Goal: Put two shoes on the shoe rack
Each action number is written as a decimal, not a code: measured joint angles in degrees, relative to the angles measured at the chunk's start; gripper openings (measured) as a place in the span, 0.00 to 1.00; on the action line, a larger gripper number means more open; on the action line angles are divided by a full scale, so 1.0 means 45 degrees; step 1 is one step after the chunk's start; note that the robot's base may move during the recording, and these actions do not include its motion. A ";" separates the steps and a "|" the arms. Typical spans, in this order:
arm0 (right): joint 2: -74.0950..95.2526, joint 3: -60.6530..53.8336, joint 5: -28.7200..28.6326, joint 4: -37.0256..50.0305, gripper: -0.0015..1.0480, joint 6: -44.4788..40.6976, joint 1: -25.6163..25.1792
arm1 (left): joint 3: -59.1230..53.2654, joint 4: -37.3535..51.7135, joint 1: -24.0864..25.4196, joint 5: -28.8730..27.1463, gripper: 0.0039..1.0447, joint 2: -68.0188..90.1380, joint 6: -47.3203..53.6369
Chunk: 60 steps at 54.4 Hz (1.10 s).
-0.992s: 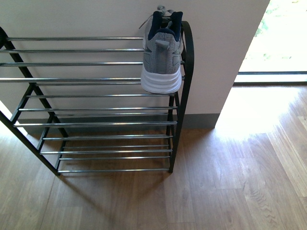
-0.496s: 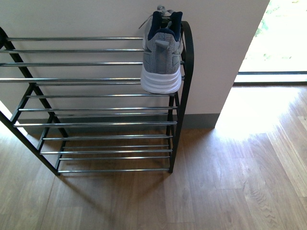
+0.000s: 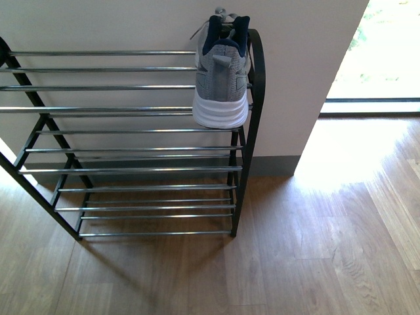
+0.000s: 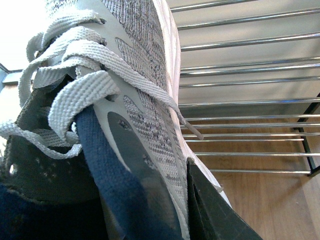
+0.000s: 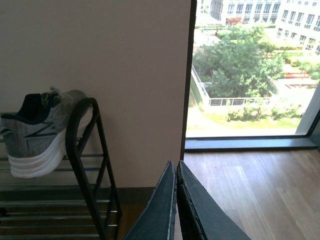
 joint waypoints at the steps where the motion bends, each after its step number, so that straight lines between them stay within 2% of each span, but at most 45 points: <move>1: -0.0121 0.0000 0.0000 -0.0121 0.02 0.0000 0.0000 | 0.0000 0.0000 0.0000 0.0000 0.02 0.0000 0.0000; 33: -0.3133 0.0000 0.0000 -0.3104 0.02 0.0000 0.0000 | 0.0000 0.0000 0.0000 -0.0005 0.02 0.0000 0.0000; 40: -0.4862 0.0000 0.0015 -0.5168 0.02 0.0000 0.0000 | 0.0000 0.0000 0.0000 0.0000 0.02 0.0000 0.0000; 52: -0.5285 0.0000 0.0010 -0.5309 0.02 0.0000 0.0000 | 0.0000 0.0000 0.0000 0.0010 0.02 0.0000 0.0000; 60: -0.5289 0.0000 0.0010 -0.5309 0.24 -0.0005 0.0000 | 0.0000 0.0000 0.0000 0.0000 0.02 0.0000 0.0000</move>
